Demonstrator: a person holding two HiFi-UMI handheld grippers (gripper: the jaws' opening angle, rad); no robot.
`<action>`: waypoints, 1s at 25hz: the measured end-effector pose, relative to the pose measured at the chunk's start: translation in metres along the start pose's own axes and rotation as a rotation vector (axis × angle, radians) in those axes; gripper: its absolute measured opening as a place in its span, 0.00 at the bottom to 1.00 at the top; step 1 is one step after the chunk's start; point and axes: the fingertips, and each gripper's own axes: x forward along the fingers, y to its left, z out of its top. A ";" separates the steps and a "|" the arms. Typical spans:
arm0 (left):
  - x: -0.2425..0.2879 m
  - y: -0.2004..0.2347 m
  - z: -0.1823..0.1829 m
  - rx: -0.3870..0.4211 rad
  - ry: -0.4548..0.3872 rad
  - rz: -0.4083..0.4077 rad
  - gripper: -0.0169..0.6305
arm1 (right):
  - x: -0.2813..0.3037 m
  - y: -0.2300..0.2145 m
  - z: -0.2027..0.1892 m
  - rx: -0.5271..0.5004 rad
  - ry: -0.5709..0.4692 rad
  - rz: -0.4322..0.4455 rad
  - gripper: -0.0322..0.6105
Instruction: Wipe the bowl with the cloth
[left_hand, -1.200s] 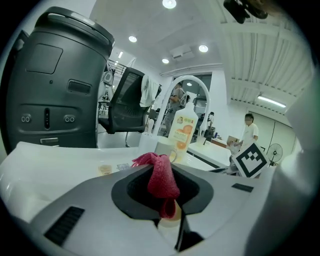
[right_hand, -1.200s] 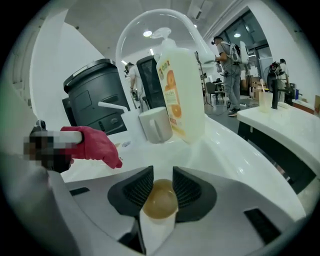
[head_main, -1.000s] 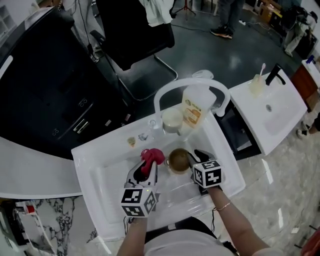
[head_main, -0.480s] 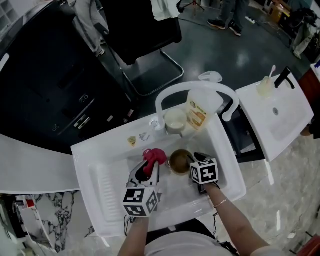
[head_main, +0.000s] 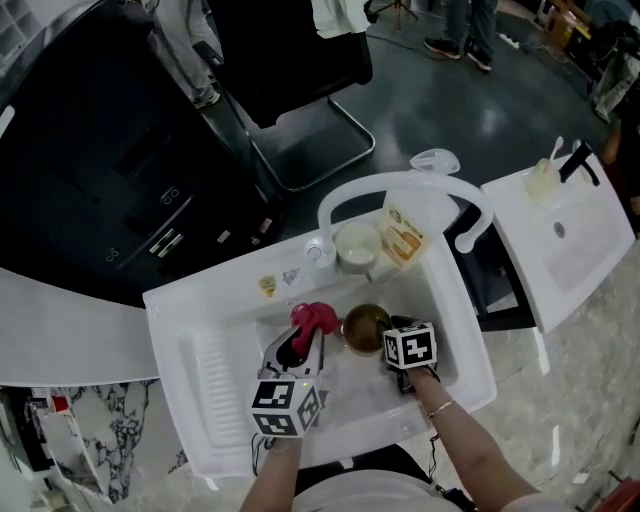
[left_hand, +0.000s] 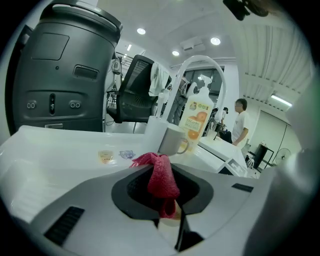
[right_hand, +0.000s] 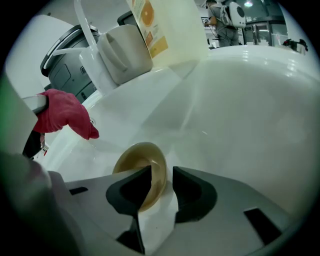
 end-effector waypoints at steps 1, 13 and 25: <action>0.000 0.001 -0.001 -0.002 0.001 0.003 0.16 | 0.003 0.000 -0.003 0.006 0.009 0.006 0.27; -0.002 0.007 -0.003 -0.006 0.007 0.010 0.16 | 0.007 -0.002 -0.008 0.004 0.051 -0.066 0.11; -0.014 0.001 0.003 0.016 -0.009 -0.019 0.16 | -0.017 0.009 0.007 0.008 -0.016 -0.090 0.08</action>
